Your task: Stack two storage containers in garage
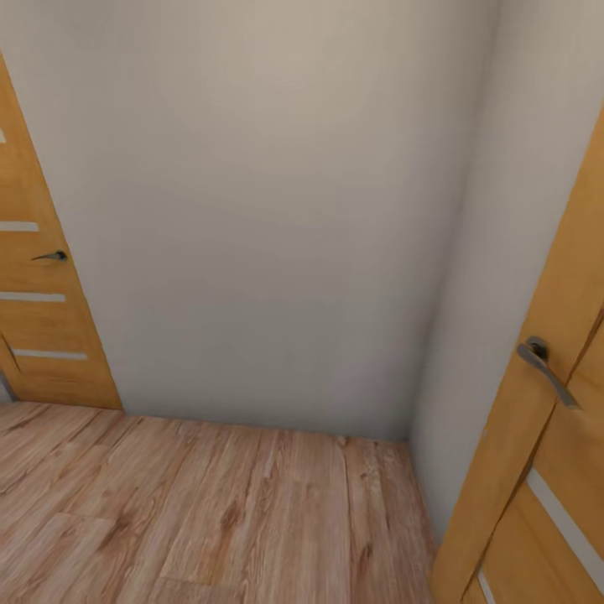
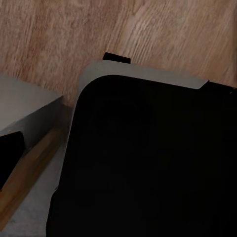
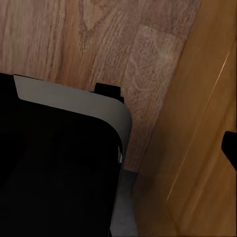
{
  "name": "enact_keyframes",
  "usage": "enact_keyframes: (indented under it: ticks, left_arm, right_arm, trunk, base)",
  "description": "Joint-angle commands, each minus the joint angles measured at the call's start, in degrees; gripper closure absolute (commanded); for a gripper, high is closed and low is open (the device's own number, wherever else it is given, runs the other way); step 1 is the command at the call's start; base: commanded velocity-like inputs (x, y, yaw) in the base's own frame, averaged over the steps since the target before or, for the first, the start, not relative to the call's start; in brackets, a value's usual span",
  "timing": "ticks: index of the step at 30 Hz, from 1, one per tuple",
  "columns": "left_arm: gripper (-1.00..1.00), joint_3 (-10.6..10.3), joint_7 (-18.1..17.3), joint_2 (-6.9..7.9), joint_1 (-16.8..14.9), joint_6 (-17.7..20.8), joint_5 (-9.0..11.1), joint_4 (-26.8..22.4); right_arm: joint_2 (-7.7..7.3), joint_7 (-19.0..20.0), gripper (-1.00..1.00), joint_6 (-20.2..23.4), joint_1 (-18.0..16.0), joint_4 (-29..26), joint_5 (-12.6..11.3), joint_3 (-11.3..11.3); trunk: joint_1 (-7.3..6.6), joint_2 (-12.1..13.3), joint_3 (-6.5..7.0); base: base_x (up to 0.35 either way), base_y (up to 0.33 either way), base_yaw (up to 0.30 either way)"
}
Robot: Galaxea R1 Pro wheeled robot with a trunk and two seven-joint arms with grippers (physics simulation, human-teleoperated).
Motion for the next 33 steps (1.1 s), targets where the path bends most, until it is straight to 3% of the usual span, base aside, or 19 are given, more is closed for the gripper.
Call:
enact_keyframes:
  ticks: [1, 20, 33]
  left_arm:
    - [-1.0, 0.23, 0.12, -0.01, 0.01, -0.09, 0.06, -0.05]
    - [-1.0, 0.22, 0.17, -0.01, 0.01, -0.1, 0.06, -0.05]
    - [-1.0, 0.29, 0.17, -0.01, 0.01, -0.4, -0.03, -0.05]
  right_arm:
    - [0.01, 0.25, -1.0, -0.36, -0.07, 0.18, -0.6, 0.44]
    - [0.01, 0.25, -1.0, -0.22, -0.07, 0.18, -0.6, 0.53]
    - [0.01, 0.17, -1.0, -0.28, -0.07, 0.17, -0.6, 0.69]
  trunk:
    - [0.03, -0.02, -0.05]
    - [0.03, -0.02, -0.05]
    - [0.03, -0.02, -0.05]
  base:
    - [0.321, 0.0, 0.0]
    - [0.321, 0.0, 0.002]
    - [0.283, 0.0, 0.239]
